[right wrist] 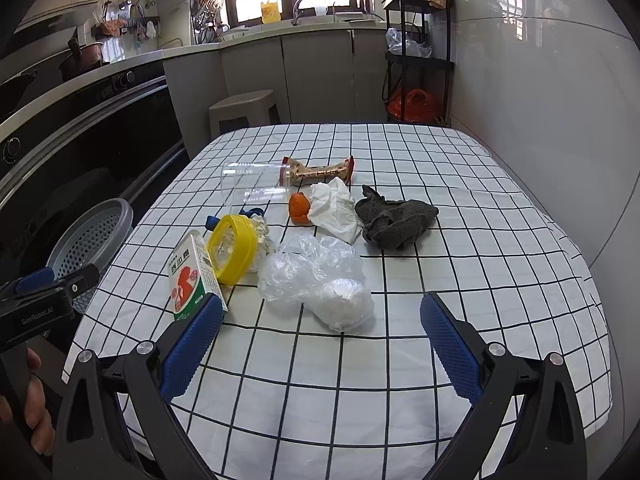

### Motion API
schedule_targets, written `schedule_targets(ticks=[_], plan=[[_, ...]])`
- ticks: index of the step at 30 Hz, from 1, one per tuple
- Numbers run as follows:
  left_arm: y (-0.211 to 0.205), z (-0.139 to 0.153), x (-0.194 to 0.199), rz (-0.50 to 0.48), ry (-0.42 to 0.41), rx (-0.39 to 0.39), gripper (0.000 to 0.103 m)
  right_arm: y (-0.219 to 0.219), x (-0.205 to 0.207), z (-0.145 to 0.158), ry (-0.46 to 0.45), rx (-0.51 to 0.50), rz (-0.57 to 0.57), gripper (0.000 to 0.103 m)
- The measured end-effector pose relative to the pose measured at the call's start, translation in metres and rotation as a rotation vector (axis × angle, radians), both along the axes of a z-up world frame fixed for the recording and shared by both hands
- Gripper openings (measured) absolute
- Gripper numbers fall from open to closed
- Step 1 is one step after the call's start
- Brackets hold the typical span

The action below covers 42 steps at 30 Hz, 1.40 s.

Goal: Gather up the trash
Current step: 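Move both tools toward the trash items on the grid tablecloth, then grasp the clear plastic bag with the right tool while the left tool grasps the green box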

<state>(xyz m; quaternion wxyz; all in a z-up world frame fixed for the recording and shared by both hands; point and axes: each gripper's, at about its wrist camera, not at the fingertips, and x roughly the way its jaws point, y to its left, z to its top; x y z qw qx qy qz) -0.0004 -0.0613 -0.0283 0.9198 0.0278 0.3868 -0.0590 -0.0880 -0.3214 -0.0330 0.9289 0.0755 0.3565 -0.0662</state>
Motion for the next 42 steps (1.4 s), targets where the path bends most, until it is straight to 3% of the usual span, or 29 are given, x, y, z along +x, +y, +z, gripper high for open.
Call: schedule_targets(ticks=[4,13,29,30,31,32,37,42], plan=[[-0.017,-0.003,0.004,0.001,0.007,0.009,0.096,-0.014,0.016,-0.007,0.049,0.052,0.046,0.095],[-0.036,-0.015,0.013,0.019,0.045,0.027,0.096,-0.026,0.070,-0.036,0.175,0.042,0.130,0.095],[-0.056,-0.038,0.027,0.019,0.100,0.058,0.096,-0.020,0.108,-0.069,0.252,0.050,0.199,0.093],[-0.057,-0.039,0.027,0.018,0.102,0.059,0.096,-0.021,0.108,-0.069,0.250,0.054,0.198,0.086],[-0.058,-0.040,0.028,0.018,0.105,0.059,0.096,-0.021,0.108,-0.069,0.253,0.058,0.200,0.066],[-0.059,-0.040,0.028,0.018,0.108,0.057,0.096,-0.021,0.109,-0.070,0.268,0.056,0.201,0.056],[-0.064,-0.043,0.030,0.016,0.123,0.037,0.096,-0.022,0.105,-0.068,0.263,0.081,0.210,0.040],[-0.071,-0.041,0.028,0.004,0.125,0.021,0.096,-0.032,0.094,-0.049,0.193,0.110,0.171,0.039]])
